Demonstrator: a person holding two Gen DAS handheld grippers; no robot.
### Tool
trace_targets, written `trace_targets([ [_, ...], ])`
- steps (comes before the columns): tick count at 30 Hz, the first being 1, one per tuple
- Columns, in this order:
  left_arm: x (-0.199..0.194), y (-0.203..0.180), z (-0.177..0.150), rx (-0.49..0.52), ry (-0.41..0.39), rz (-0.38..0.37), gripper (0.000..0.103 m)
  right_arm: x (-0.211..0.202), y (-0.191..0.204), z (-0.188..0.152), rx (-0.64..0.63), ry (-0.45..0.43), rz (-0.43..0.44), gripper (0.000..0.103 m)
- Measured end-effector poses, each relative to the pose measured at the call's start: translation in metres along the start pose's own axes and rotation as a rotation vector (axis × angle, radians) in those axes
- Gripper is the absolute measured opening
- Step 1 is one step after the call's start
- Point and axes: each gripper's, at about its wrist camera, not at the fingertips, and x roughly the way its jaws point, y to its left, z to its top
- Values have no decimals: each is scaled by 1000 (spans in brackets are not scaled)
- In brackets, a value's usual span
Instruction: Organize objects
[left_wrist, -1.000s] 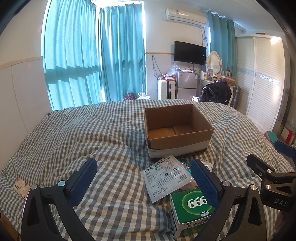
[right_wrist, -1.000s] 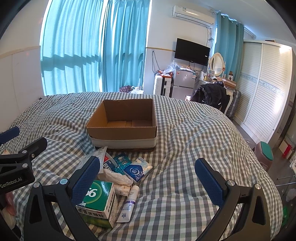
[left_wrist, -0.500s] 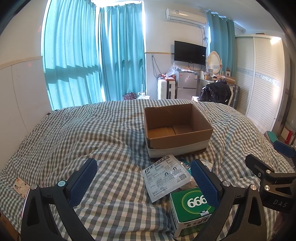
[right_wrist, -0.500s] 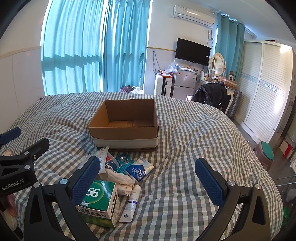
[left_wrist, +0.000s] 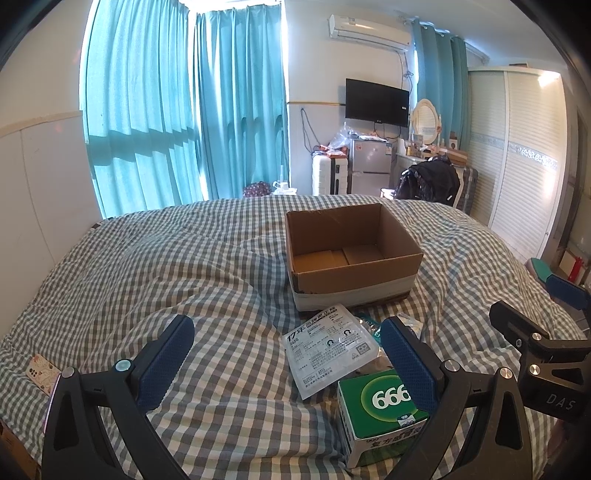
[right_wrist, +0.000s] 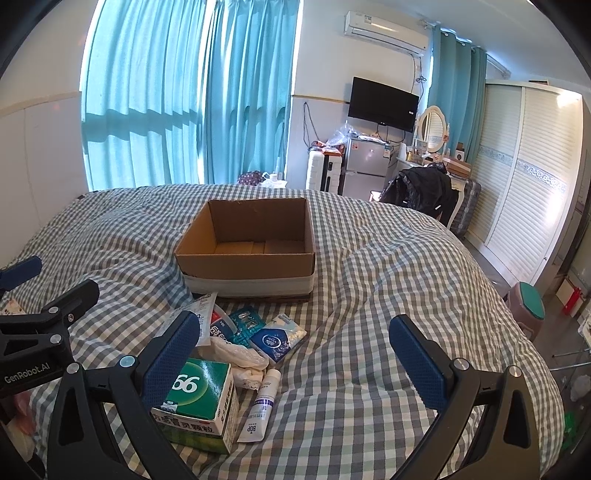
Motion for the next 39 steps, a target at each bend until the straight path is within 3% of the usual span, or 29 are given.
trace_targets([
  [13, -16, 12, 3, -14, -10, -2, 103, -20, 8, 6, -9, -21, 9, 103],
  [20, -12, 23, -9, 1, 51, 10, 103, -26, 23, 1, -46, 2, 26, 103],
  [31, 19, 58, -43, -28, 201, 67, 103, 17, 74, -43, -67, 208, 160, 103],
  [39, 38, 72, -59, -43, 260, 89, 103, 49, 106, -70, -119, 298, 144, 103],
])
